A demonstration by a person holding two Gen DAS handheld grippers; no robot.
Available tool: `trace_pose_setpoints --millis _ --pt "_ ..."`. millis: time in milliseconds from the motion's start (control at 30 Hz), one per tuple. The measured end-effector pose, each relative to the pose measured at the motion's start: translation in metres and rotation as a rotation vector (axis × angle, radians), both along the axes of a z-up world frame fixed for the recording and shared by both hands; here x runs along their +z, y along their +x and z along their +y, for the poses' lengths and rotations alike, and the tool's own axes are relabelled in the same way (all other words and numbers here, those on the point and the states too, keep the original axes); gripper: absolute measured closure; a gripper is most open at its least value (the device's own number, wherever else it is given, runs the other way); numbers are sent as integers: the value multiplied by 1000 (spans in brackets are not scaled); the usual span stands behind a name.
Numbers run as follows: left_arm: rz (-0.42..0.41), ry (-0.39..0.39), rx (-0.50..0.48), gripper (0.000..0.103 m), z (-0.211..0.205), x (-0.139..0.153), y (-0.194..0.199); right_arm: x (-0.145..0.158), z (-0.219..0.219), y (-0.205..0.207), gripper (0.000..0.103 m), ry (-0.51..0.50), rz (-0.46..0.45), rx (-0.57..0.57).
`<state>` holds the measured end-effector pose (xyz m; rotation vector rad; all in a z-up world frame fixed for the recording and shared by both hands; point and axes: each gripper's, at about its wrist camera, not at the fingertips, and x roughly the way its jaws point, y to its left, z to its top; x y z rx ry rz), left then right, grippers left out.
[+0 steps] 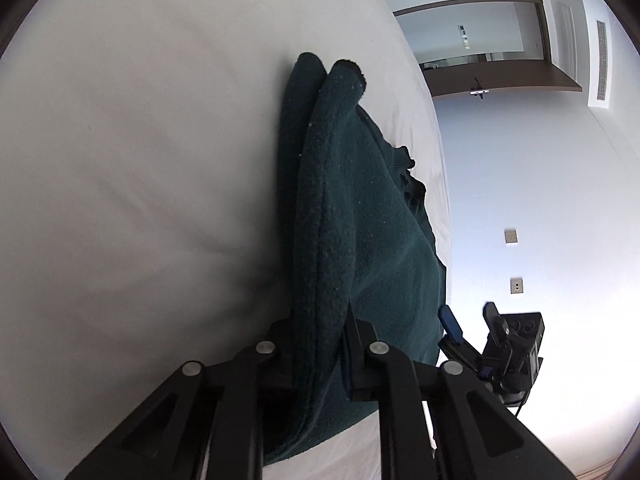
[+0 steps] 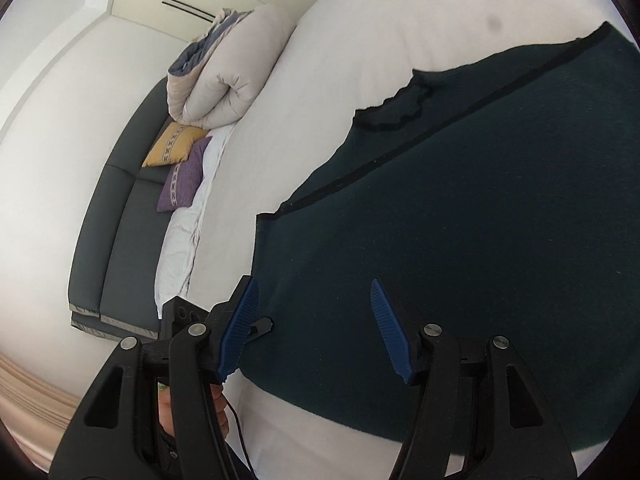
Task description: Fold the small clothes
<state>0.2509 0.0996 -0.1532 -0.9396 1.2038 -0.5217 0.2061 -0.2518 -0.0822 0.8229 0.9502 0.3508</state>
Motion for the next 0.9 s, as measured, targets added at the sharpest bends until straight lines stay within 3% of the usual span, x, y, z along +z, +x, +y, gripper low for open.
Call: trace_pose_setpoints --millis 200,333,500,700,900 --pt "-31 2 4 90 0 11 -1 -50 19 49 47 -62 91 20" --pt "-60 31 -4 90 -9 28 1 -61 15 56 47 -12 33 22" --pt "-131 86 -39 90 -38 71 1 -61 -18 49 45 209 53 -14" --pt "-232 119 -163 90 -130 132 7 -40 -78 30 39 317 -8 -53" --pt "-292 180 -355 90 -278 147 5 -32 -142 12 35 409 -38 -149"
